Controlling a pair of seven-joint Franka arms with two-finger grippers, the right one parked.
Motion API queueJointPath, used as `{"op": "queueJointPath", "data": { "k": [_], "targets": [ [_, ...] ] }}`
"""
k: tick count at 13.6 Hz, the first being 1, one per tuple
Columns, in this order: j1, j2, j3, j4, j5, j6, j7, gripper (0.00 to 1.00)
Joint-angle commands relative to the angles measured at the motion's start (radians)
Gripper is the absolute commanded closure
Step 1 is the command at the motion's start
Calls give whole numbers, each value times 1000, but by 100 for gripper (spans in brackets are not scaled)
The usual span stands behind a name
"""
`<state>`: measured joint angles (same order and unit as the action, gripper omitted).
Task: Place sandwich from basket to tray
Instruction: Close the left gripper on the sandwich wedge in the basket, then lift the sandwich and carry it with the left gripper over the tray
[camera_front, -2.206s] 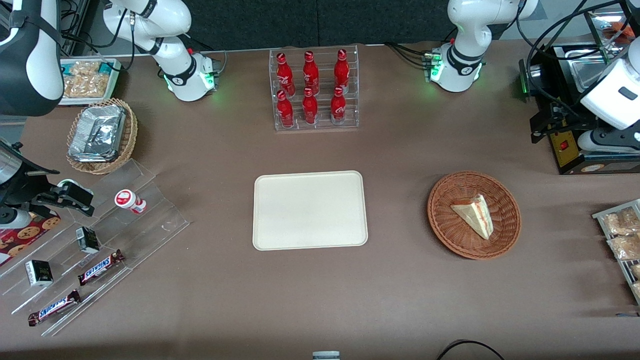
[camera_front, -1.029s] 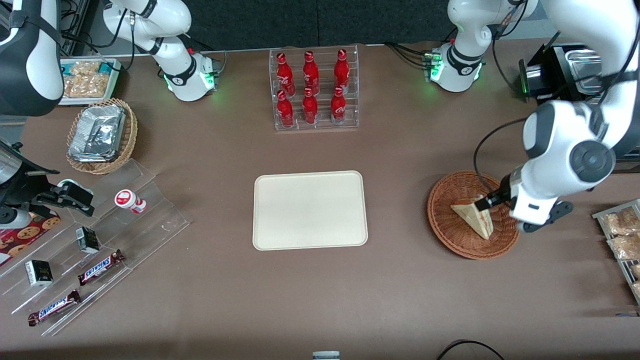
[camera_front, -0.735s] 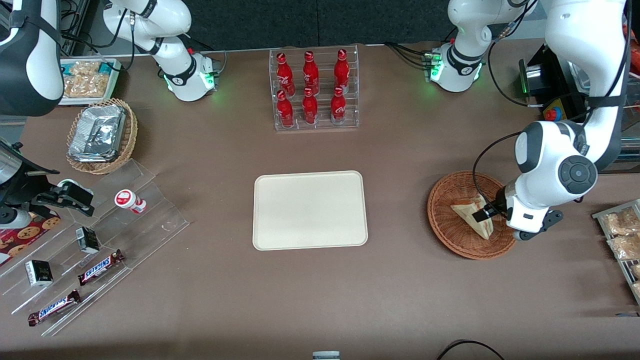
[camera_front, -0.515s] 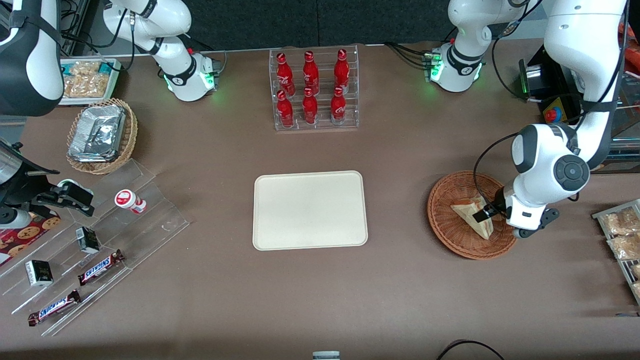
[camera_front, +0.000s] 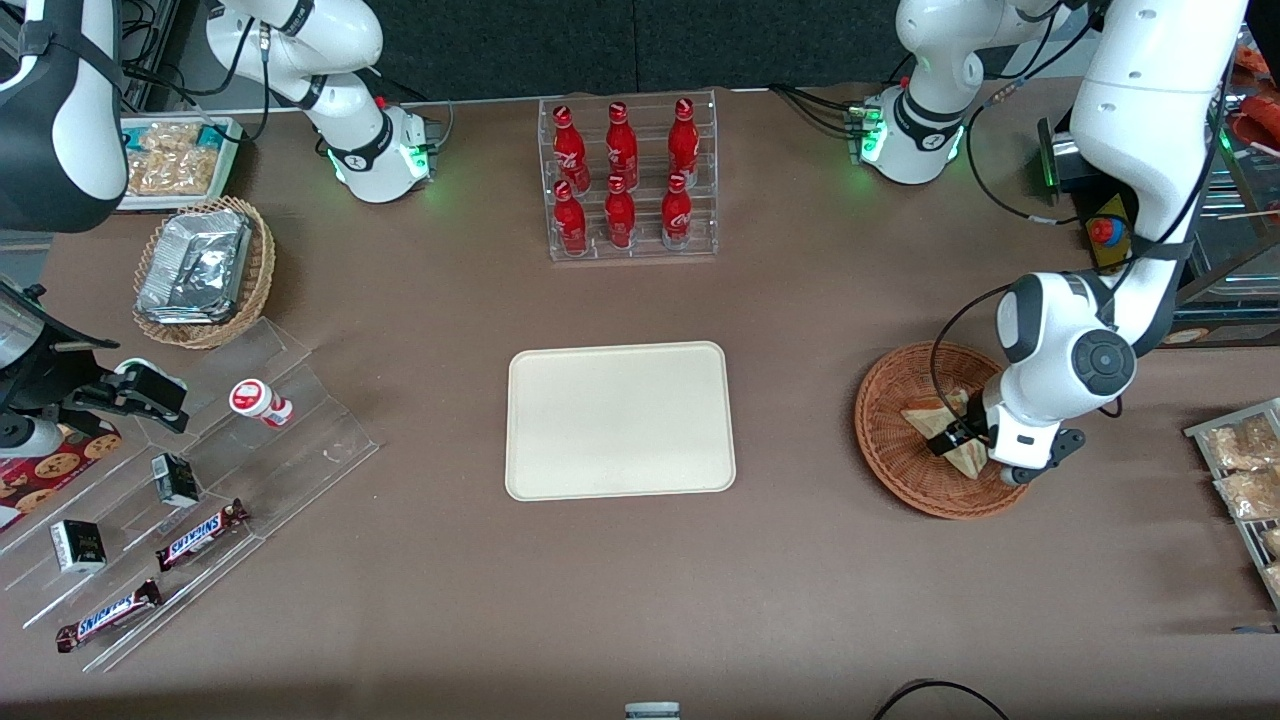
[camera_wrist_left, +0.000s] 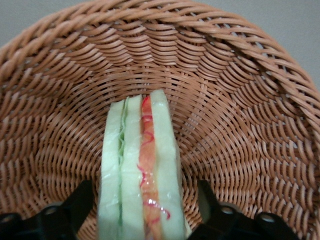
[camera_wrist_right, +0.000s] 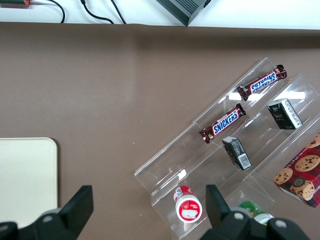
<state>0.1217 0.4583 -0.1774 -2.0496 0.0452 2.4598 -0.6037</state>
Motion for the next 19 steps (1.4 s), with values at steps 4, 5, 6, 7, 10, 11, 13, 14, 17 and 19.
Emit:
{"op": "queueJointPath", "data": {
  "k": [4, 5, 6, 7, 10, 11, 13, 14, 17, 19],
  "targets": [
    [6, -38, -8, -4, -1, -4, 8, 100],
    [6, -53, -10, 3, 4, -21, 8, 100],
    [6, -73, -11, 31, 5, -75, 13, 100],
    [4, -92, -16, 78, 2, -170, 36, 100],
    [-19, -107, -104, 288, -28, -440, 42, 100],
    [-22, -99, -149, 364, -28, -525, 39, 100],
    [-55, -87, -232, 458, -21, -613, 30, 100],
    [-103, -87, -247, 479, -12, -614, 25, 100],
    [-294, -18, -244, 578, 1, -611, -48, 100],
    [-405, 67, -243, 673, 34, -611, -134, 100]
  ]
}}
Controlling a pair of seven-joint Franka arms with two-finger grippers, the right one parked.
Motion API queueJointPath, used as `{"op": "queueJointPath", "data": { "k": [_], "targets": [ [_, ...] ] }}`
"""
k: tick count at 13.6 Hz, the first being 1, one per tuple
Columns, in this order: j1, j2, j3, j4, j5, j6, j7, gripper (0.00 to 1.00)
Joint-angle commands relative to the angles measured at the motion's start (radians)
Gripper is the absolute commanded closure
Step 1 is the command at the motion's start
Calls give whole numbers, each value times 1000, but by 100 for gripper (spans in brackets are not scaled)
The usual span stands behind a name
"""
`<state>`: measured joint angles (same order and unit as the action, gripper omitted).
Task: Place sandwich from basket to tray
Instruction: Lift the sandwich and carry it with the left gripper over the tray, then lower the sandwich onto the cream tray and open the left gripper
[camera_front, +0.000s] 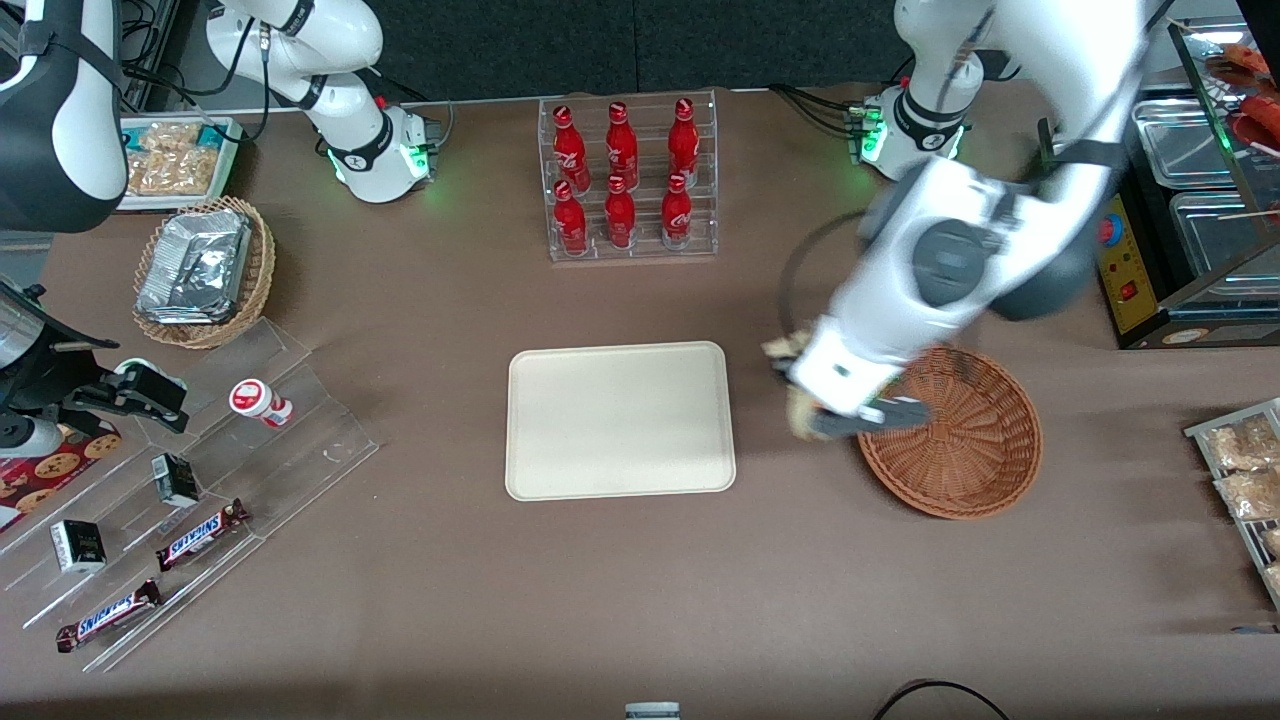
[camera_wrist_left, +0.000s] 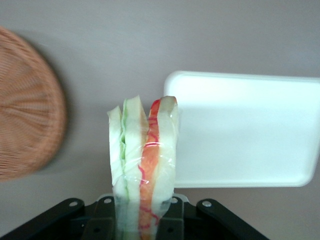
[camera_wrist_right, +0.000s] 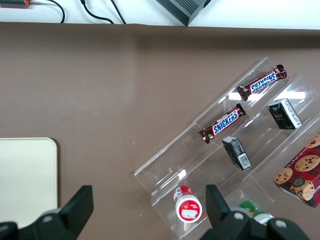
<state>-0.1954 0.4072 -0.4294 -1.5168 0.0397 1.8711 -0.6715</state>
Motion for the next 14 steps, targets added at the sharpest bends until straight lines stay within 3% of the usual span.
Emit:
{"op": "queueJointPath", "data": {
  "k": [1, 6, 9, 14],
  "targets": [
    [-135, 163, 9, 186, 55, -20, -100, 100],
    [-278, 385, 18, 394, 89, 19, -138, 100],
    [-328, 476, 17, 399, 196, 107, -122, 97],
    [-349, 607, 18, 429, 241, 223, -80, 93]
  ]
}}
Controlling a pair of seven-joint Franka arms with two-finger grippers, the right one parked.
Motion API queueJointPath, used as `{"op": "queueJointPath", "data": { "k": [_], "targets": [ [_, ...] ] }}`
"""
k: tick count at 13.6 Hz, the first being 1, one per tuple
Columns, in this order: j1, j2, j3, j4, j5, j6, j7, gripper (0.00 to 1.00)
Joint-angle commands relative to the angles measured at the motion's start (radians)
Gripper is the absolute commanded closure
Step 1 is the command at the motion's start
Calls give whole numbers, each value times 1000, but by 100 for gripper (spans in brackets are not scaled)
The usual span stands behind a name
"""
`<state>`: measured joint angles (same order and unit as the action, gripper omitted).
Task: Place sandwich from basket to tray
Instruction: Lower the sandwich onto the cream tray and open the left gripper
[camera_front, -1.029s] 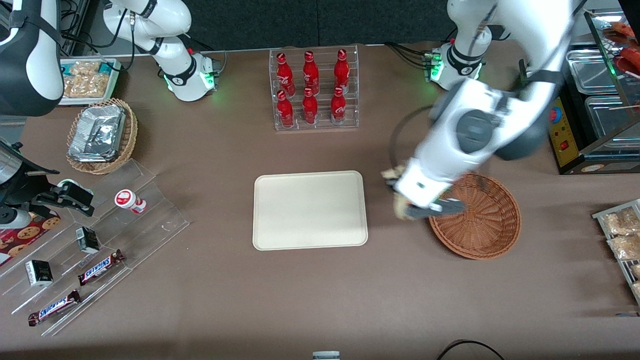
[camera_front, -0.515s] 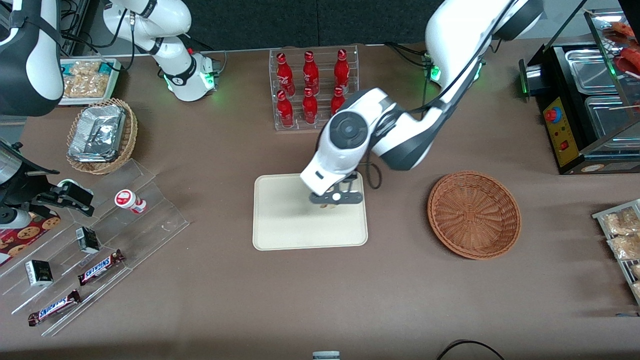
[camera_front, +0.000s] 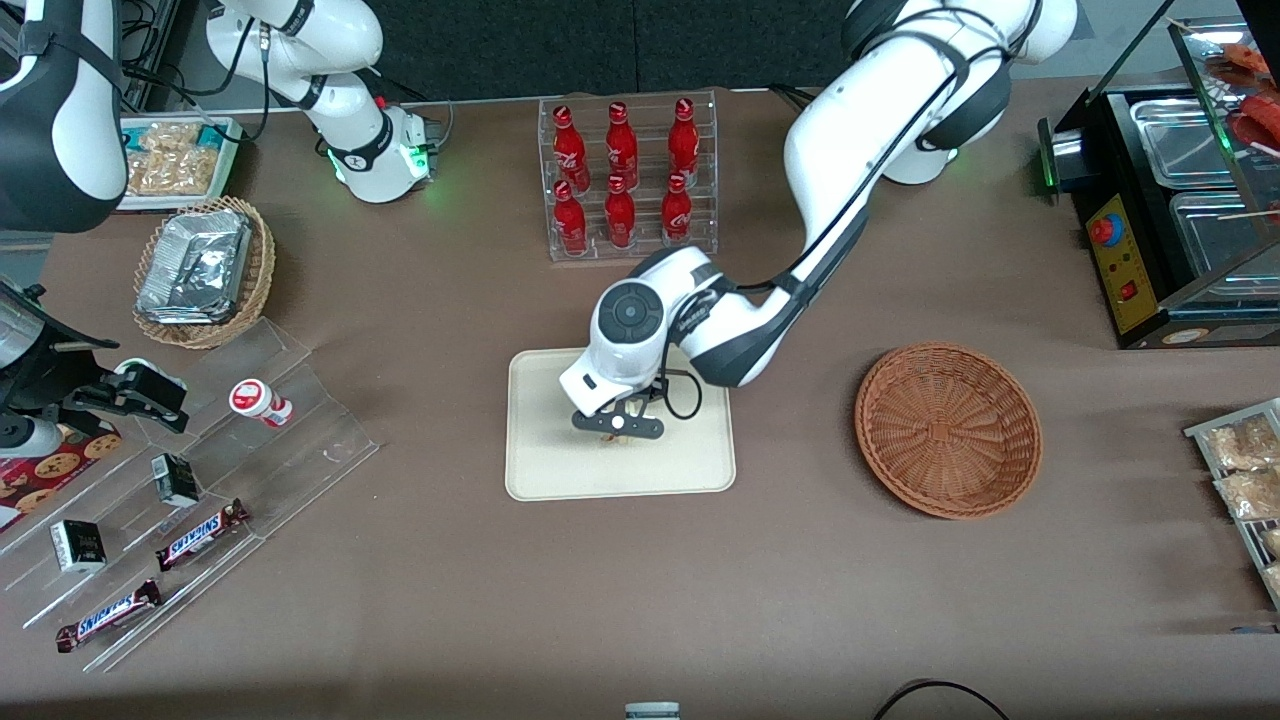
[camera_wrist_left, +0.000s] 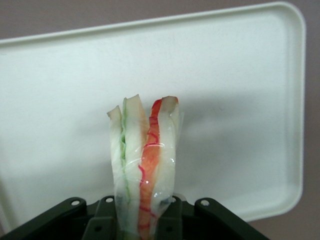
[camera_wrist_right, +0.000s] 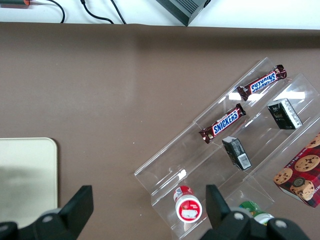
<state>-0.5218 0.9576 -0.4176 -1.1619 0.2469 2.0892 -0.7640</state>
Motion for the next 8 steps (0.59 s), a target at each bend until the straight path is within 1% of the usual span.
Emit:
{"op": "queueJointPath", "data": {
  "k": [1, 2, 3, 4, 5, 6, 7, 8],
  "targets": [
    [-30, 79, 6, 86, 57, 8, 11, 90],
    [-34, 91, 9, 97, 66, 9, 5, 89],
    [-43, 96, 20, 97, 66, 9, 3, 85],
    [-52, 98, 35, 97, 66, 9, -1, 78],
    [-53, 98, 40, 99, 64, 9, -7, 67],
    [-53, 95, 40, 100, 63, 9, -21, 26],
    [-53, 90, 40, 102, 57, 8, -43, 0],
    [-46, 84, 37, 102, 51, -1, -46, 0]
  ]
}}
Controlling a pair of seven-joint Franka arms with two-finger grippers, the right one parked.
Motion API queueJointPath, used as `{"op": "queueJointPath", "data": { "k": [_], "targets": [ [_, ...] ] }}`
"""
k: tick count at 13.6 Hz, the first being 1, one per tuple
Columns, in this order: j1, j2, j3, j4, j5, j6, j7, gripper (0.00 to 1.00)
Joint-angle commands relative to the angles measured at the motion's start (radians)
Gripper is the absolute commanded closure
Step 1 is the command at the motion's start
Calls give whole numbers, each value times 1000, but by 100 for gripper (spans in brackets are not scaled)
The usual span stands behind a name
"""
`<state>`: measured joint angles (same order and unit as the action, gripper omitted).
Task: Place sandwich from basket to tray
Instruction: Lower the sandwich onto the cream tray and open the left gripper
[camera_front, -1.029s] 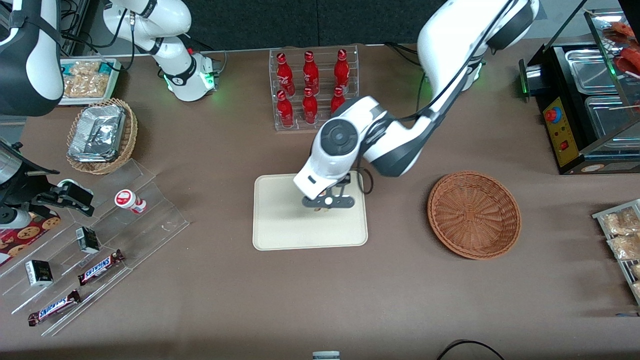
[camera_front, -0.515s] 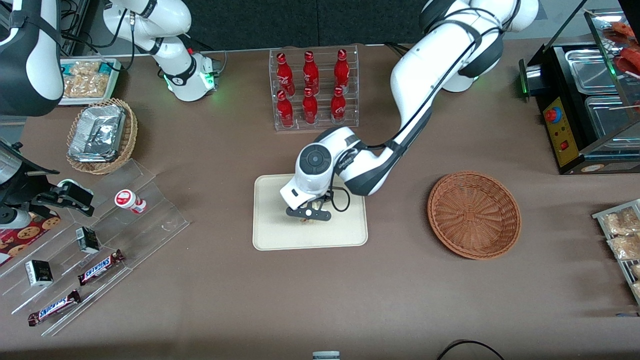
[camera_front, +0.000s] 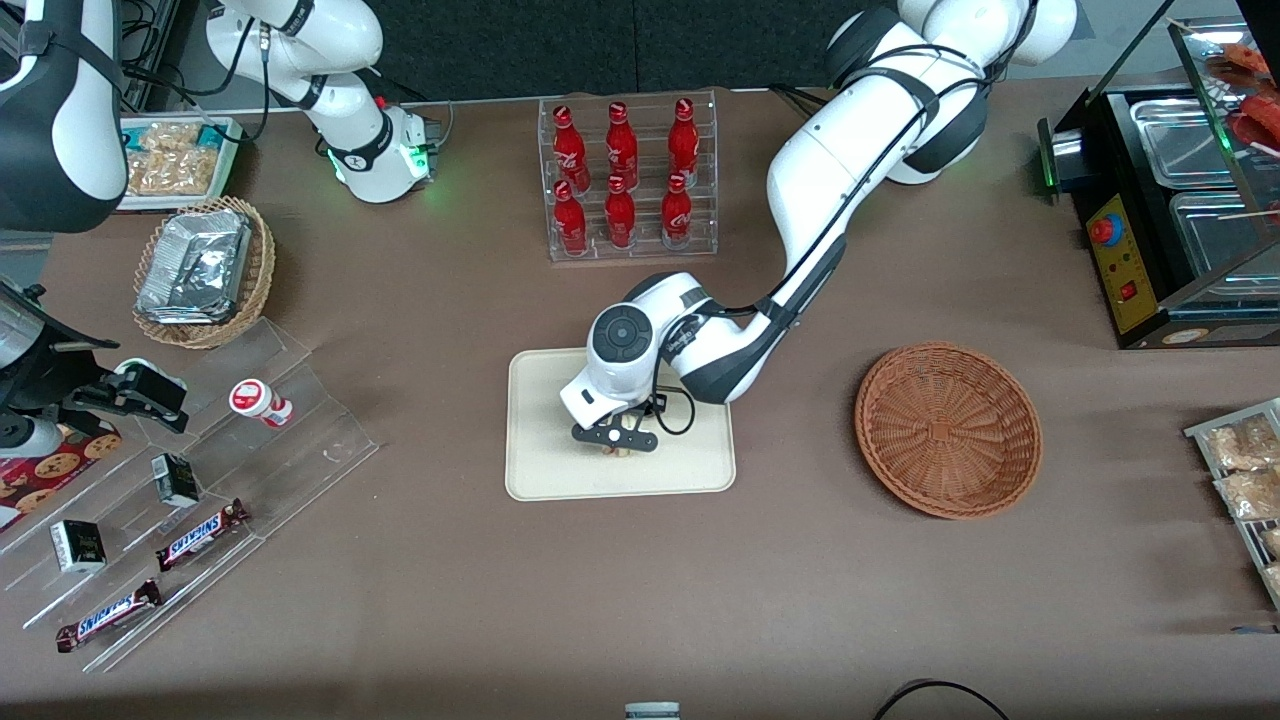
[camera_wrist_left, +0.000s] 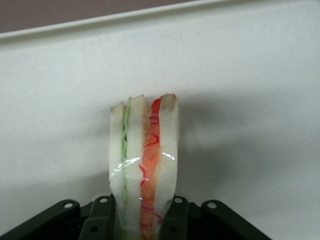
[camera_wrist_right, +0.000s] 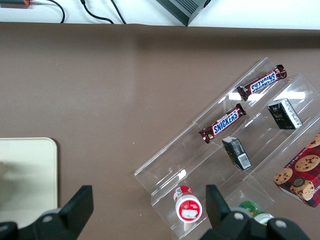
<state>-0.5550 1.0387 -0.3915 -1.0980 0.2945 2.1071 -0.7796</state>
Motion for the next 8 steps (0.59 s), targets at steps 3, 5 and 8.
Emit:
{"op": "queueJointPath", "data": {
  "k": [3, 5, 8],
  "targets": [
    [-3, -41, 5, 55, -5, -108, -33, 0],
    [62, -104, 2, 56, -96, -169, -17, 0],
    [160, -257, 6, 44, -205, -335, 103, 0]
  ]
}}
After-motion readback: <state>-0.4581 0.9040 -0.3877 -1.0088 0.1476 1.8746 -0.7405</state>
